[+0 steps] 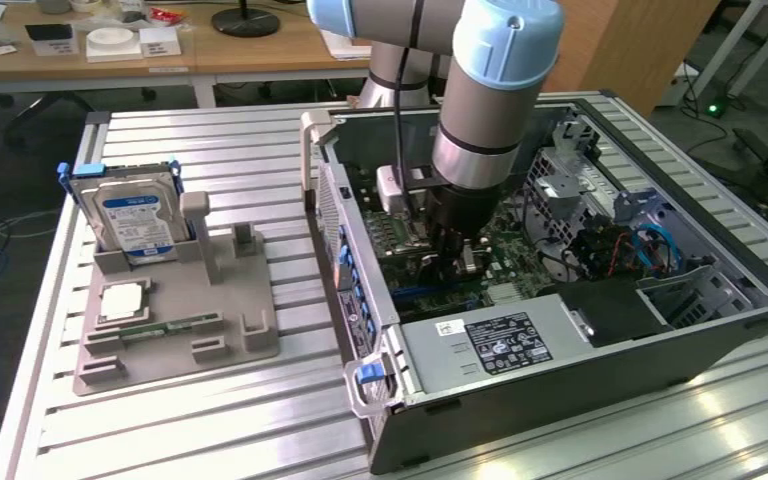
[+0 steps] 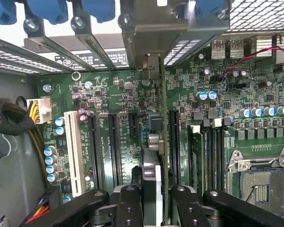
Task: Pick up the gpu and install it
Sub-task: 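Insert the gpu into the slot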
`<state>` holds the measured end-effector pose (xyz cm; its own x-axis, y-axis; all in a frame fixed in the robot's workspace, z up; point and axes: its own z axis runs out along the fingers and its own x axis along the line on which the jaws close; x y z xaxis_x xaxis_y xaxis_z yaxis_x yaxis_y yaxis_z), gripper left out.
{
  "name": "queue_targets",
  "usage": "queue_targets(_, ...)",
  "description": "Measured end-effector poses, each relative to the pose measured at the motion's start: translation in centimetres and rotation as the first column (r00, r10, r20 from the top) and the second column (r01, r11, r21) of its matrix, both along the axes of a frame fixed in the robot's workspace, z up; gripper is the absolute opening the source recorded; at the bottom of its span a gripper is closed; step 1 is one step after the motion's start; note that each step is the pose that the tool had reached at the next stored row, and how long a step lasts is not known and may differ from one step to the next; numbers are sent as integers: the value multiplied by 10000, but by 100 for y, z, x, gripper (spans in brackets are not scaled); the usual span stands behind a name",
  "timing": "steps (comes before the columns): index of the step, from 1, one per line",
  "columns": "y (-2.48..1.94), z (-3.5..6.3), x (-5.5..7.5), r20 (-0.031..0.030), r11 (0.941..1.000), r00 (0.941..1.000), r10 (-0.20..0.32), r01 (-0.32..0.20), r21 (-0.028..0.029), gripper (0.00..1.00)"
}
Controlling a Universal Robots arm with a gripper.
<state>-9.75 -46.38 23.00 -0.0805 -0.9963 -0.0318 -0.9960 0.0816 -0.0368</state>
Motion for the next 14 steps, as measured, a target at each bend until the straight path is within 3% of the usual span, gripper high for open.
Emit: queue_targets(14, -17, 0, 23, 0, 10000, 10000, 0, 0, -5, 28)
